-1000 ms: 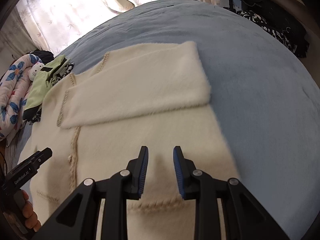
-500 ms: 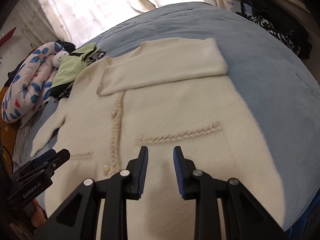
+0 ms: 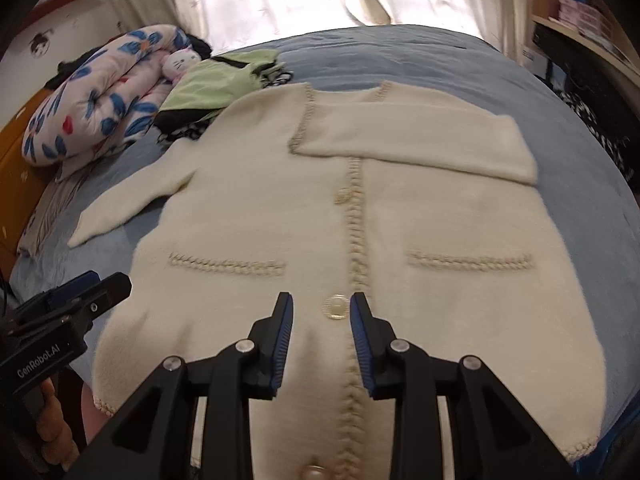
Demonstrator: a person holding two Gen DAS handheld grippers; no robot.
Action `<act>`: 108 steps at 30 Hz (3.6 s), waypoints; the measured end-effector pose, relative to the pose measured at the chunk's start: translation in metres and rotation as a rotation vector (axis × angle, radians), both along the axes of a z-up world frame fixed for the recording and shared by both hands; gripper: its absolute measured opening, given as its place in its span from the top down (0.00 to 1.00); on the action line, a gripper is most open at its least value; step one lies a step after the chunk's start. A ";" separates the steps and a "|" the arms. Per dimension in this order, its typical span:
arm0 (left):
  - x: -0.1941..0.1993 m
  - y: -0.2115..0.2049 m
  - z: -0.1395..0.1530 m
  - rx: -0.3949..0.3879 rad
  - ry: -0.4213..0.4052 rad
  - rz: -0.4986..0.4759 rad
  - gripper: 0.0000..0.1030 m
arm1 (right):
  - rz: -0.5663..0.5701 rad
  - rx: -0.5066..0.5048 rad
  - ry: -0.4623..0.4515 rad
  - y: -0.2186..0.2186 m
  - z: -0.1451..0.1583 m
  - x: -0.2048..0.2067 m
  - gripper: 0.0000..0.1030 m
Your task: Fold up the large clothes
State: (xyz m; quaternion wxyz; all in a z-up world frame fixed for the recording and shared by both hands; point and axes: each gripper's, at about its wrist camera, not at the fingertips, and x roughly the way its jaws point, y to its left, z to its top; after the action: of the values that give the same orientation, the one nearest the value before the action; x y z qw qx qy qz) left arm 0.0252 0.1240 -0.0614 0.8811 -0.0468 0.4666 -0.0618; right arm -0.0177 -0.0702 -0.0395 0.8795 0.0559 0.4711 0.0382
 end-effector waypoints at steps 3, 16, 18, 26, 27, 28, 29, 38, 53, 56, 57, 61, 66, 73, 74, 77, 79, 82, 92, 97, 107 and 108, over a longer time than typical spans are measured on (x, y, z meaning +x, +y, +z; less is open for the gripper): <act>0.004 0.028 -0.009 -0.013 0.012 0.040 0.40 | 0.050 -0.017 0.004 0.027 -0.005 0.005 0.71; 0.054 0.187 -0.054 -0.145 0.032 0.240 0.40 | 0.156 -0.053 -0.040 0.128 -0.020 0.063 0.71; 0.068 0.213 -0.062 -0.170 0.038 0.267 0.40 | 0.159 -0.052 -0.040 0.141 -0.023 0.078 0.71; 0.125 0.301 -0.104 -0.279 0.103 0.372 0.40 | 0.171 -0.033 -0.025 0.179 -0.038 0.128 0.71; 0.131 0.311 -0.108 -0.299 0.105 0.379 0.40 | 0.175 -0.032 -0.022 0.183 -0.040 0.132 0.71; 0.136 0.318 -0.111 -0.319 0.110 0.378 0.40 | 0.177 -0.035 -0.019 0.186 -0.042 0.135 0.71; 0.141 0.325 -0.115 -0.338 0.116 0.376 0.40 | 0.179 -0.038 -0.015 0.187 -0.044 0.137 0.71; 0.179 0.375 -0.131 -0.415 0.094 0.486 0.72 | 0.168 -0.021 0.044 0.183 -0.064 0.149 0.71; 0.192 0.156 0.014 -0.052 -0.229 0.029 0.94 | 0.018 0.089 0.032 0.098 -0.054 0.129 0.71; 0.184 0.082 0.011 -0.086 -0.206 -0.148 0.93 | -0.037 0.095 0.011 0.068 -0.048 0.120 0.71; 0.183 0.054 0.002 -0.087 -0.179 -0.206 0.93 | -0.053 0.097 0.009 0.058 -0.048 0.117 0.71; 0.182 -0.009 -0.041 -0.079 -0.042 -0.314 0.67 | -0.104 0.099 0.020 0.023 -0.050 0.108 0.71; 0.165 -0.028 -0.059 -0.091 0.017 -0.351 0.44 | -0.138 0.116 0.019 -0.005 -0.050 0.100 0.71; 0.134 0.014 -0.037 -0.117 -0.031 -0.246 0.34 | -0.132 0.214 0.017 -0.014 -0.045 0.104 0.59; 0.132 0.021 -0.035 -0.123 -0.033 -0.224 0.33 | -0.130 0.224 0.016 -0.012 -0.044 0.106 0.52; 0.128 0.046 -0.035 -0.138 -0.027 -0.155 0.33 | -0.118 0.252 0.019 -0.007 -0.042 0.115 0.48; 0.126 0.061 -0.039 -0.149 -0.015 -0.119 0.33 | -0.120 0.259 0.040 -0.003 -0.045 0.126 0.48; 0.122 0.078 -0.049 -0.151 0.014 -0.066 0.33 | -0.111 0.263 0.070 0.006 -0.054 0.144 0.48; 0.122 0.085 -0.065 -0.125 0.038 -0.024 0.33 | 0.067 0.142 0.123 0.064 -0.069 0.181 0.86; 0.126 0.081 -0.063 -0.111 0.034 -0.024 0.33 | 0.171 0.097 -0.119 0.059 0.017 0.173 0.87; 0.141 0.066 -0.061 -0.089 0.015 -0.052 0.33 | -0.095 -0.067 -0.195 -0.070 0.057 0.228 0.78; 0.145 0.064 -0.063 -0.080 0.020 -0.055 0.33 | -0.145 -0.100 -0.131 -0.086 0.036 0.236 0.64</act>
State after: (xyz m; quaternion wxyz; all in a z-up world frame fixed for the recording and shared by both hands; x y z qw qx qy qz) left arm 0.1697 0.1879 -0.1244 0.8716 -0.0699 0.4738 -0.1042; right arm 0.2181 -0.1567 -0.0032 0.9105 0.0431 0.4086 -0.0456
